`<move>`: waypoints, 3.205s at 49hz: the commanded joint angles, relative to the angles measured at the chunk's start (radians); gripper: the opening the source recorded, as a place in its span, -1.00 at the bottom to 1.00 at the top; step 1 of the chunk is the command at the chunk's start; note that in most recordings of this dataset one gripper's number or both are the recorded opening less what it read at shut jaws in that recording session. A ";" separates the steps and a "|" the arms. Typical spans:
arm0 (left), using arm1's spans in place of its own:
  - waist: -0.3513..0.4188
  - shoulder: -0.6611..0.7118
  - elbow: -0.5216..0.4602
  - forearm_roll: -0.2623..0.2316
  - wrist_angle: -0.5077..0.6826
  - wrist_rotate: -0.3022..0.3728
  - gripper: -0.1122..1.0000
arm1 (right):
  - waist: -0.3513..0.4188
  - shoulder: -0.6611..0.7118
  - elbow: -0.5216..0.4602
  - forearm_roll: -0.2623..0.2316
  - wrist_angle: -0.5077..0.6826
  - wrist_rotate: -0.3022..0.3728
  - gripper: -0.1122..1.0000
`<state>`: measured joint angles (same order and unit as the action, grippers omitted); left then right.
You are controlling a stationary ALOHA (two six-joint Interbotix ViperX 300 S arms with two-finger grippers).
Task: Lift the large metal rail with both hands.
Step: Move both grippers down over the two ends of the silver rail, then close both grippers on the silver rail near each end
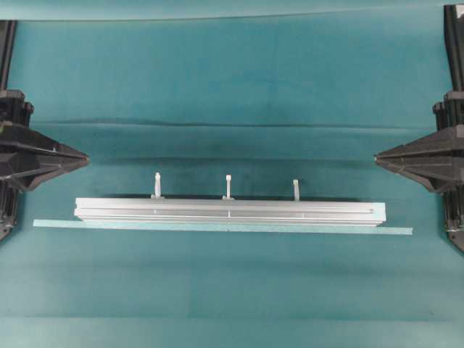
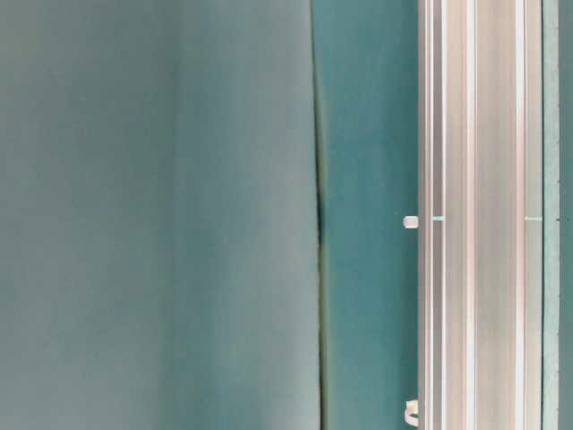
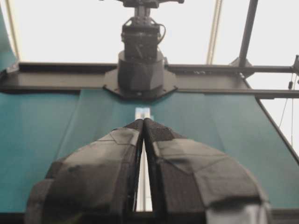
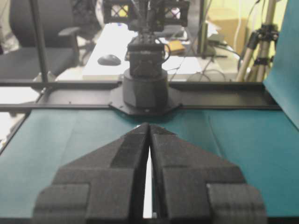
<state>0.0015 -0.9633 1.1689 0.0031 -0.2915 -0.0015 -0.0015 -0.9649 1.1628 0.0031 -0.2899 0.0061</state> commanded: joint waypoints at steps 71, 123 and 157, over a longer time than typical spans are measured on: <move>-0.017 0.532 -0.499 0.020 1.066 0.003 -0.83 | -0.011 0.686 -0.566 0.032 1.193 0.124 -0.79; -0.015 0.627 -0.423 0.020 0.989 0.000 0.91 | 0.003 0.831 -0.563 -0.005 1.157 0.038 0.93; 0.012 0.841 -0.403 0.020 0.836 -0.014 0.92 | 0.003 0.887 -0.460 -0.002 0.986 0.017 0.93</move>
<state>0.0107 -0.1289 0.7655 0.0215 0.5584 -0.0138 -0.0015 -0.0951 0.6995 0.0000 0.7133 0.0307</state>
